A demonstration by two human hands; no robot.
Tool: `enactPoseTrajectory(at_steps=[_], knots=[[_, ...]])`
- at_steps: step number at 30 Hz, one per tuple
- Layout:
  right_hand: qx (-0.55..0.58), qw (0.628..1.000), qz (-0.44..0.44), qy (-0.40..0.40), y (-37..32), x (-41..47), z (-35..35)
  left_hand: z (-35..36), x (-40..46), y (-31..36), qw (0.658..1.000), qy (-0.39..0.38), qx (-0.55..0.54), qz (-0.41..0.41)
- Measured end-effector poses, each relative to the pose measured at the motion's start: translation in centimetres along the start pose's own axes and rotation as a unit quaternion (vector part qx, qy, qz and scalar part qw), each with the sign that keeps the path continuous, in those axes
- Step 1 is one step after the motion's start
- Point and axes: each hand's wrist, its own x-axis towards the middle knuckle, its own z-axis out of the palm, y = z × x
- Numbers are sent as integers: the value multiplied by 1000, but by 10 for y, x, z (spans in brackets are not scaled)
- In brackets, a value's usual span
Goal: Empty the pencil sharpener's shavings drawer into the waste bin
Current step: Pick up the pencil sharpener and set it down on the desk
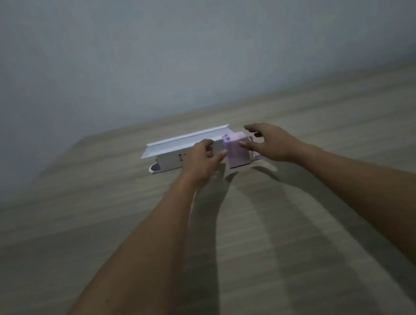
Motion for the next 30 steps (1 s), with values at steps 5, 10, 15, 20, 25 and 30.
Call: enactPoseTrajectory(at_steps=[5, 10, 15, 20, 25, 30], knots=[[102, 995, 3, 22, 16, 8, 19, 21, 10, -12, 997, -12, -78, -10], [145, 989, -2, 29, 23, 12, 21, 30, 18, -16, 993, -9, -120, -4], [164, 986, 3, 35, 20, 14, 20, 28, 20, -9, 993, 0, -115, -10], [180, 983, 3, 19, 3, -5, 7, 13, 3, 1, 996, -15, -92, -9], [206, 979, -14, -4, -30, -33, -14, -13, -34, 22, 998, -7, -64, -4], [208, 978, -18, -14, -61, -68, -34, -37, -82, 49, 997, -17, -69, -9]])
